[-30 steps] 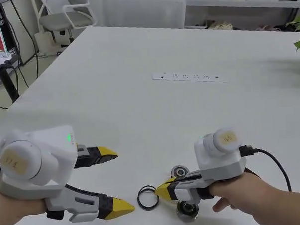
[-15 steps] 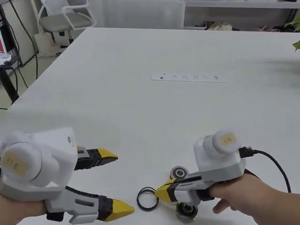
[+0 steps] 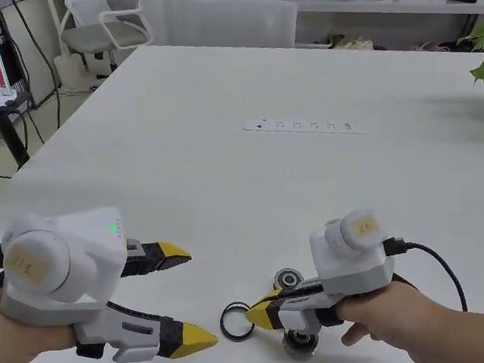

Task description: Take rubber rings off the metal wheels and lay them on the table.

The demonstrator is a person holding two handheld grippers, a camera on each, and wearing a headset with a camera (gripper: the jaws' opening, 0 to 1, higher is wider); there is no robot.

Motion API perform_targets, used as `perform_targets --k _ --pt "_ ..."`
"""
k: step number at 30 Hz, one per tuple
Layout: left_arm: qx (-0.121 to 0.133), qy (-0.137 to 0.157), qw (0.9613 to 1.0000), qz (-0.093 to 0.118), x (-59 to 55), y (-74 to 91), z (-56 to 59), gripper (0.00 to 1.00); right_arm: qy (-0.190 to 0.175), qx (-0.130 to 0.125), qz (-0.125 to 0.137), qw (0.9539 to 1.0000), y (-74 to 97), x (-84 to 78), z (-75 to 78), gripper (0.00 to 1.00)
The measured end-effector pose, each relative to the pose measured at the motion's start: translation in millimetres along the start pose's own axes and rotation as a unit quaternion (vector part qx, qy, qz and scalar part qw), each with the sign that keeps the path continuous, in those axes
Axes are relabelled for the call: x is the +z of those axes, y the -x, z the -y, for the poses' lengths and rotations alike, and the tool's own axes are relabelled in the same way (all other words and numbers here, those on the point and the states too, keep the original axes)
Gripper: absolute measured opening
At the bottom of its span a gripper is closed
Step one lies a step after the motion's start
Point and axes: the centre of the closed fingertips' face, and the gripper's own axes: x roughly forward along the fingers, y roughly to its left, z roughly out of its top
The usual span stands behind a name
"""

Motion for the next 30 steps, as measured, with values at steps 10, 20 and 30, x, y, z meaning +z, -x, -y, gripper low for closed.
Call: perform_targets --k 10,20,30 --pt "0.001 0.004 1.0 -0.004 -3.7 0.3 0.1 0.58 0.016 -0.002 -0.004 0.9999 1.5 -1.6 -0.3 0.12" --pt "0.0 0.003 1.0 -0.005 -2.1 -0.9 -1.4 0.58 0.015 -0.005 0.01 0.9998 10.1 5.5 2.8 0.14" --pt "0.002 0.01 0.9999 -0.001 4.7 -4.5 -3.2 0.58 0.001 -0.022 0.045 0.9987 25.1 22.2 16.0 0.15"
